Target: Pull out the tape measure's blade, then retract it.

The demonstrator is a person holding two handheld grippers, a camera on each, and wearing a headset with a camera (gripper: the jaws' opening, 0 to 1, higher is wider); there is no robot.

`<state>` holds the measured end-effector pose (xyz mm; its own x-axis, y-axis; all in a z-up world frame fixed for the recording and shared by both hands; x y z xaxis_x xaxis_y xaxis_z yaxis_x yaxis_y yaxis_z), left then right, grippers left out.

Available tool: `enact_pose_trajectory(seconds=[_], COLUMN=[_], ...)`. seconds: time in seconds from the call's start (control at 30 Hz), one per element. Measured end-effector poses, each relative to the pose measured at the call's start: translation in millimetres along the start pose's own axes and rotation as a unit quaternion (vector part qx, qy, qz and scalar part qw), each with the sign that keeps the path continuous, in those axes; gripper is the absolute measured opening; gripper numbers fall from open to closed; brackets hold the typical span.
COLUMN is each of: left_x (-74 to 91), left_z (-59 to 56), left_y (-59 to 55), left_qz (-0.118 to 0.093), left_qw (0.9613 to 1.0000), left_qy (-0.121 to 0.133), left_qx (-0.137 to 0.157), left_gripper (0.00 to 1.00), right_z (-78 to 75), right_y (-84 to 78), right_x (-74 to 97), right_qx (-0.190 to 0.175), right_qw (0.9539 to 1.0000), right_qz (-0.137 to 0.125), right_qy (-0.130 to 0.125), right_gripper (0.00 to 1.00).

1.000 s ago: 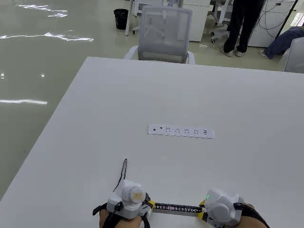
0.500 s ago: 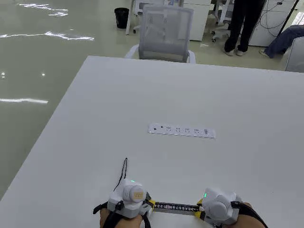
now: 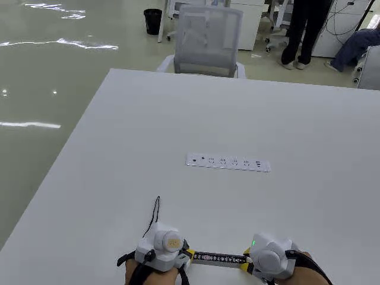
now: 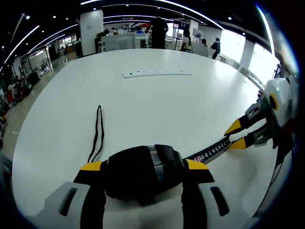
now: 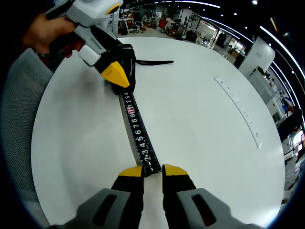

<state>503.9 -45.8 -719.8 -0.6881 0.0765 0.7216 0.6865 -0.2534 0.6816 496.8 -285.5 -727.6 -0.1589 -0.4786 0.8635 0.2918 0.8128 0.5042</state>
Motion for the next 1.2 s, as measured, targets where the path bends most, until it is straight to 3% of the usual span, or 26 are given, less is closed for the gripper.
enact_pose_trajectory(seconds=[1.2], left_x=[0.6], left_z=[0.2], left_y=[-0.7], left_qz=[-0.002], left_qw=[1.0], left_qy=[0.0], left_qx=[0.001], left_gripper=[0.61], right_z=[1.0], right_y=[14.4], right_x=[-8.7], right_qx=[0.0], right_qw=[0.9999], right_qz=[-0.008], right_qy=[0.012], right_gripper=[0.13])
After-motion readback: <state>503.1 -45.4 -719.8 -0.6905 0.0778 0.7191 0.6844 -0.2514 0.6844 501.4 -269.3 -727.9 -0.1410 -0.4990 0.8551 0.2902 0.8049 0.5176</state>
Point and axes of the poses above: the centre of the closed fingertips' face, and the gripper's own axes: x roughly backward along the fingers, z roughly to its left, y roughly out of its top, the point moved 10 cm from there along x, roughly backward along the fingers, and after that the axes turned 12 degrees about y, right-handed, at the moved point
